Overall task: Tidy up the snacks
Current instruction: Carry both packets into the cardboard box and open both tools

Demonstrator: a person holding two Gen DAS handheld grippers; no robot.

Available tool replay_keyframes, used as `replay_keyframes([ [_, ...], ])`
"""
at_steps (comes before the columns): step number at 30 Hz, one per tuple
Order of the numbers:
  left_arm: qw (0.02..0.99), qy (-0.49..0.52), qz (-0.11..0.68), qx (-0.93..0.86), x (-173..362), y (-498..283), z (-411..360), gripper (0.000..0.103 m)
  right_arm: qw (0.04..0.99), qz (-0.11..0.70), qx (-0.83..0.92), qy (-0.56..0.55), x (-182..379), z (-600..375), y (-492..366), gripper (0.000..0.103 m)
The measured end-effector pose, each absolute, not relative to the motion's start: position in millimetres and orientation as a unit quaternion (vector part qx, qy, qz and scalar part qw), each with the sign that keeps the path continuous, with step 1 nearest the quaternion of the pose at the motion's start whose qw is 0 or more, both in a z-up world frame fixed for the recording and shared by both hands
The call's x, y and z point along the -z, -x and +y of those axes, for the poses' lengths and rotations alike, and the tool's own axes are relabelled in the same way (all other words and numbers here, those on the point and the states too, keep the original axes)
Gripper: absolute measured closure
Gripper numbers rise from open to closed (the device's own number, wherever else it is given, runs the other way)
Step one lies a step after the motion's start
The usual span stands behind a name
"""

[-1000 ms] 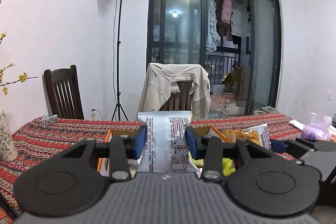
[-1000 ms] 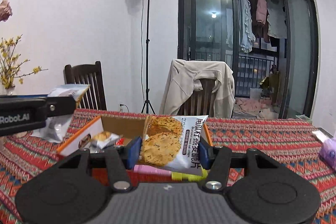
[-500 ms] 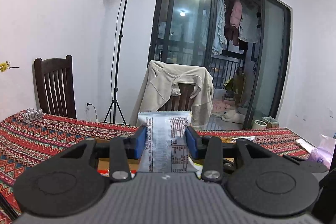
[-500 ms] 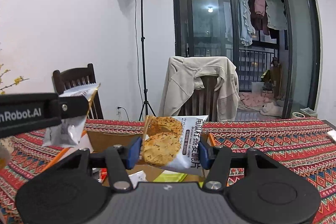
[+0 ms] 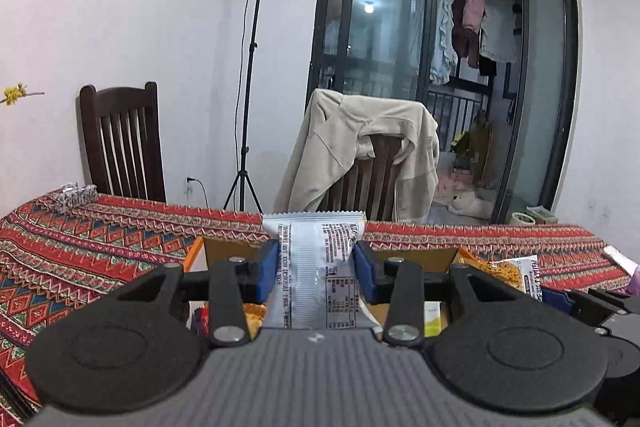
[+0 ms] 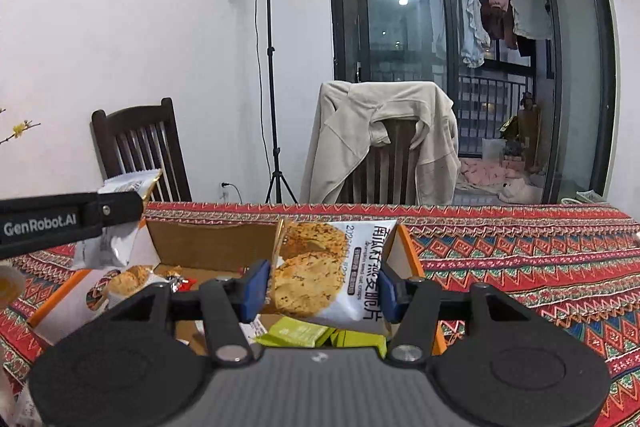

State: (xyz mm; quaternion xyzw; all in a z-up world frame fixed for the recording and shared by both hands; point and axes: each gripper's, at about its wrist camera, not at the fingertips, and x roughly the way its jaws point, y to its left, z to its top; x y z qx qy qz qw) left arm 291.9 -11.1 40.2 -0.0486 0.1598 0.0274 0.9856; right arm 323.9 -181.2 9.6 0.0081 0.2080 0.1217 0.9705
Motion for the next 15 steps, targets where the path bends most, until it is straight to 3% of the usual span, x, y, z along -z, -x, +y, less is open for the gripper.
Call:
replay_keyframes([
  [10,0.984,0.036,0.174,-0.030,-29.4,-294.5,-16.9,0.061,0.968,0.220,-0.124,-0.001,-3.3,-179.1,-324.6,0.047],
  [12,0.983,0.038,0.176,-0.033,-31.1,-295.3,-17.4,0.060,0.967,0.223,-0.125,-0.002,-1.7,-179.3,-325.2,0.039],
  [14,0.982,0.047,0.178,-0.036,-31.1,-295.4,-14.2,0.046,0.967,0.222,-0.124,-0.005,-2.4,-178.6,-328.9,0.036],
  [15,0.982,0.056,0.178,-0.038,-31.4,-294.9,-11.6,0.024,0.967,0.222,-0.125,-0.006,-2.4,-178.9,-329.6,0.031],
])
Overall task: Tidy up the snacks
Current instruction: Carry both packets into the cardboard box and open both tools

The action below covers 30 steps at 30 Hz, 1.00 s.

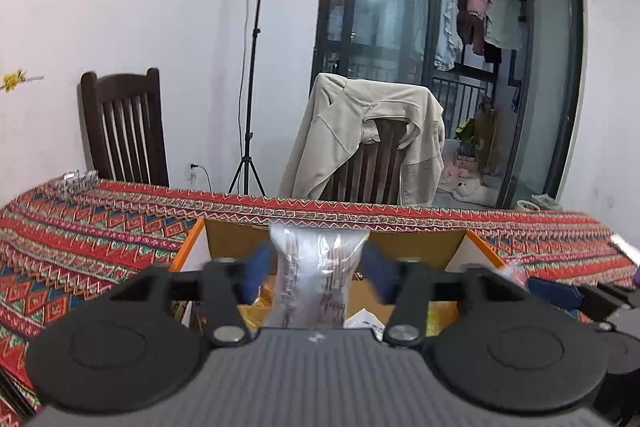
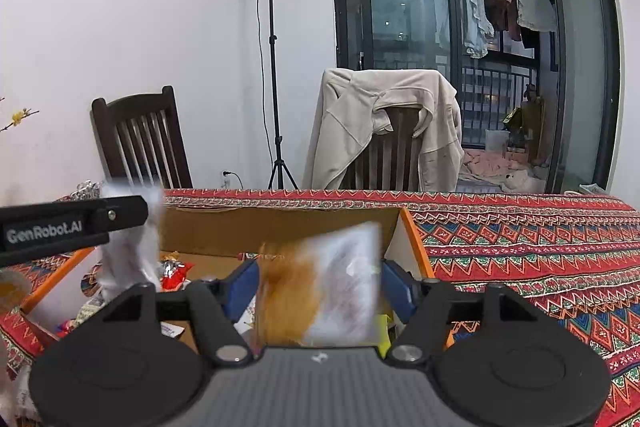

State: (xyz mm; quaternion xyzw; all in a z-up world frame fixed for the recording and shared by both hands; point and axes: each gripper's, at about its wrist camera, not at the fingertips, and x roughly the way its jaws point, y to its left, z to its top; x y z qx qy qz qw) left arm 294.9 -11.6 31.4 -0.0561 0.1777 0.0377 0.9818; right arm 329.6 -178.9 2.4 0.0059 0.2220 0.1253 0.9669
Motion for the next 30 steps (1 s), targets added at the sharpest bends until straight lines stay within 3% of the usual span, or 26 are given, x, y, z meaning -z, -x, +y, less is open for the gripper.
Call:
replay_keyframes([
  [1,0.982,0.064,0.175,-0.041,-31.6,-294.1,-9.2,0.001,0.967,0.223,-0.125,-0.007,-2.1,-179.4,-329.7,0.026],
  [3,0.982,0.078,0.163,-0.056,-32.4,-290.8,-4.5,0.000,0.968,0.220,-0.121,-0.009,-2.0,-180.1,-329.9,0.005],
  [4,0.982,0.080,0.163,-0.057,-33.5,-291.0,-3.0,0.000,0.969,0.218,-0.120,-0.010,-2.1,-180.7,-329.1,0.003],
  [14,0.980,0.090,0.161,-0.071,-48.3,-282.6,-3.6,0.000,0.966,0.226,-0.118,-0.040,-7.2,-188.2,-328.8,0.000],
  [30,0.979,0.064,0.158,-0.113,-70.8,-184.7,26.1,0.000,0.969,0.209,-0.129,-0.017,-43.6,-191.8,-248.7,0.000],
])
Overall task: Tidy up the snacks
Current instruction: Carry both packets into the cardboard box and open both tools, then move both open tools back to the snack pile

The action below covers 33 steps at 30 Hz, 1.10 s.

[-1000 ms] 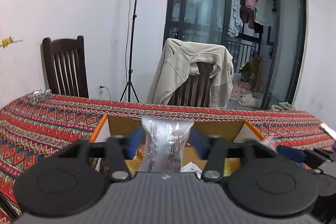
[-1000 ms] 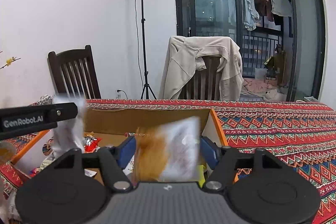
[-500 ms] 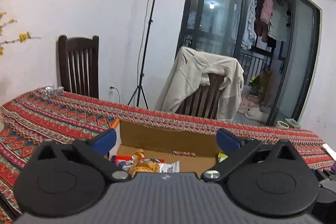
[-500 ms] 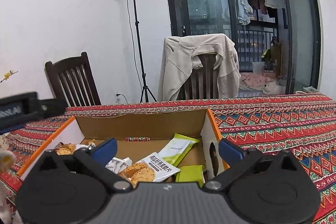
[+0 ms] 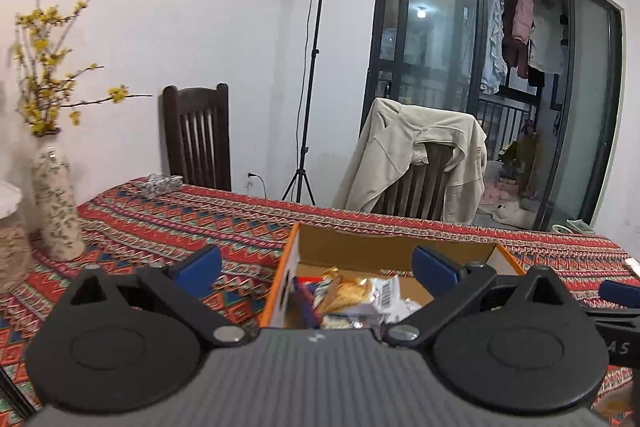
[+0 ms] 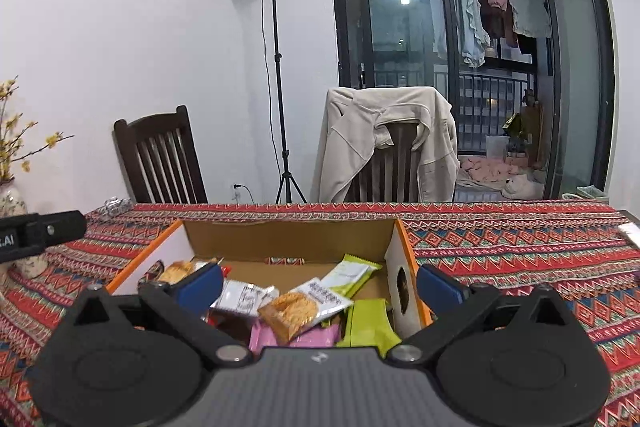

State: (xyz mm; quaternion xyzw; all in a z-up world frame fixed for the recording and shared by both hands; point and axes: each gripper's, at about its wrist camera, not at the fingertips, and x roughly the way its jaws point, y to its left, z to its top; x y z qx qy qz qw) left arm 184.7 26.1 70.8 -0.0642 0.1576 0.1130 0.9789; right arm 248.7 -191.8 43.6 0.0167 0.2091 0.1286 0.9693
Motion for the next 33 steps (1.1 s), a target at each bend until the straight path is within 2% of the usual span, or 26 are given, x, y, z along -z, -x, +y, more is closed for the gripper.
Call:
replay_keyframes([
  [18,0.975,0.036,0.182,-0.120,-9.6,-90.1,59.1,0.000,0.962,0.244,-0.119,0.005,-12.2,-194.9,-164.9,0.000],
  [26,0.976,0.057,0.181,-0.109,20.9,-84.5,74.7,0.000,0.953,0.288,-0.098,0.009,20.9,-200.8,-160.0,0.000],
  [33,0.975,0.079,0.183,-0.103,25.2,-82.4,82.7,0.000,0.950,0.299,-0.094,0.005,33.2,-197.3,-160.0,0.000],
])
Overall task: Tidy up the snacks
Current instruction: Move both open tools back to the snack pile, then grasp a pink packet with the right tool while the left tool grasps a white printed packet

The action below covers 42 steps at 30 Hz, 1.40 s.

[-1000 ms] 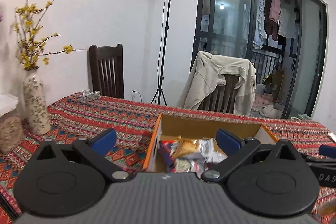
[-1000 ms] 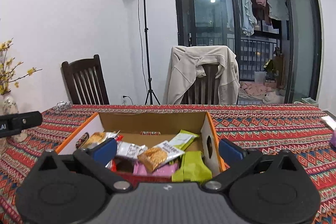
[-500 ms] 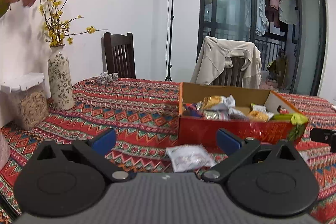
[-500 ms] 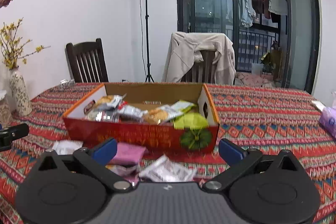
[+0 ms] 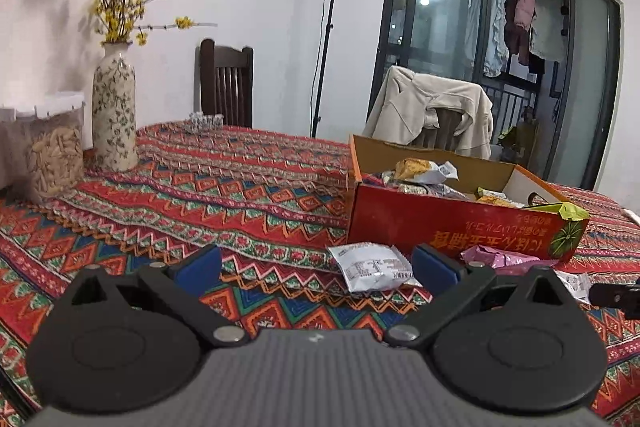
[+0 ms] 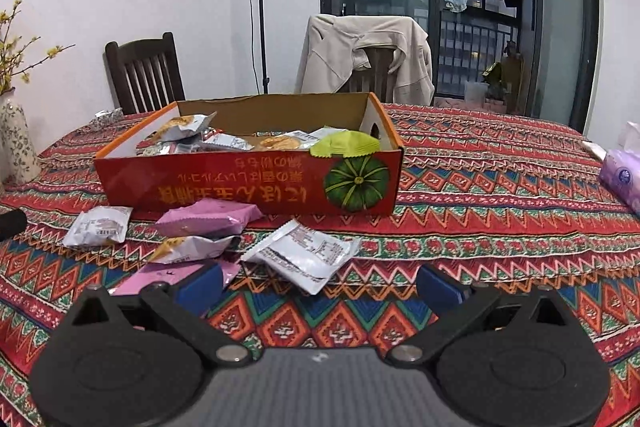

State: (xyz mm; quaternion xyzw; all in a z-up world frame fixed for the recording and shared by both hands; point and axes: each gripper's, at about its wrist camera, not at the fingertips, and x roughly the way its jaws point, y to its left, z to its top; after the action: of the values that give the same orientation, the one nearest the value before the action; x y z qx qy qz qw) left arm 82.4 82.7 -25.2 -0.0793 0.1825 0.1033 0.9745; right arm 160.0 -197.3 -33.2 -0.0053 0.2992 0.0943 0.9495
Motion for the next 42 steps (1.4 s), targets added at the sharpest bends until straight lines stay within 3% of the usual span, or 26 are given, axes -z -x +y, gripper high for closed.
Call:
replay_keyframes([
  [13,0.977,0.089,0.169,-0.090,23.7,-77.3,83.8,0.000,0.936,0.305,-0.167,0.048,29.6,-123.4,-161.5,0.000],
  [19,0.976,0.100,0.175,-0.085,24.9,-78.8,87.6,0.000,0.923,0.354,-0.146,0.045,46.7,-110.4,-178.1,0.000],
  [22,0.975,0.102,0.180,-0.085,26.0,-79.8,88.8,0.000,0.921,0.360,-0.143,0.034,53.9,-120.0,-177.6,0.013],
  [24,0.973,0.105,0.186,-0.082,26.8,-81.6,89.7,0.000,0.919,0.361,-0.154,0.029,55.8,-127.0,-174.9,0.040],
  [25,0.973,0.107,0.189,-0.081,27.4,-82.7,90.5,0.000,0.920,0.359,-0.155,0.030,55.8,-129.9,-173.6,0.043],
  [42,0.969,0.085,0.205,-0.108,29.9,-86.9,83.5,0.000,0.952,0.295,-0.076,0.026,43.8,-213.4,-161.1,0.043],
])
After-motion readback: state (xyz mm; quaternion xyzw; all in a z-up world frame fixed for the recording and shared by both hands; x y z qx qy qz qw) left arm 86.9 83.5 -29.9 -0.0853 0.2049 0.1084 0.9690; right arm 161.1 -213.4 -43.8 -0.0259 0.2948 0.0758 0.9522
